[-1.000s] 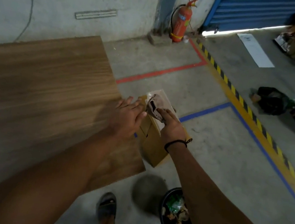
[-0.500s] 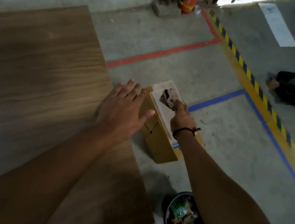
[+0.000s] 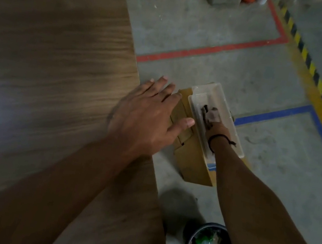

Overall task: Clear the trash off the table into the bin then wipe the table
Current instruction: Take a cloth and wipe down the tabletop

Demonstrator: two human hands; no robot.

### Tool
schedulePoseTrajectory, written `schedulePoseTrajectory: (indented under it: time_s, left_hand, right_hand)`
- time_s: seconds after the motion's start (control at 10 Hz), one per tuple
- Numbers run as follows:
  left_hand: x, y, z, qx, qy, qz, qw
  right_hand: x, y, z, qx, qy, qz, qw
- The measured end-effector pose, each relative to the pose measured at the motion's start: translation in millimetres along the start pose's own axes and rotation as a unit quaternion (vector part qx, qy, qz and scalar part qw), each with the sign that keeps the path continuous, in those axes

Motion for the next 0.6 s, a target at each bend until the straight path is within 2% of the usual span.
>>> schedulePoseTrajectory:
  time_s: [0.1,0.2,0.3,0.4,0.6]
  left_hand:
    - [1,-1,2,-0.006,0.004,0.003,1.0]
    - [1,2,-2,0.004,0.015,-0.001,1.0]
    - [-2,3,3,0.006,0.013,-0.003,1.0]
    - [-4,6,0,-0.018,0.022,-0.003,1.0]
    - [-12,61,-36,-0.062,-0.006,-0.025,0.998]
  right_hand:
    - [-5,-2,5,0.027,-0.004,0.039,0.999]
    - [1,10,-9,0.074,0.029,0.094,0.992]
    - [17,44,-36,0.044,0.103,0.117,0.987]
    - [34,82,-87,-0.009,0.131,0.153,0.98]
    - [102,151,-236,-0.045,0.307,0.215,0.926]
Point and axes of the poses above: each hand's wrist, its own z-axis towards the middle knuckle, its own y-axis out of the back of the hand, x = y × z, the point moved 6 cm from there along z, towards the middle knuckle, and after that the axes turned 4 degrees about -z, right-handed, at the moved point
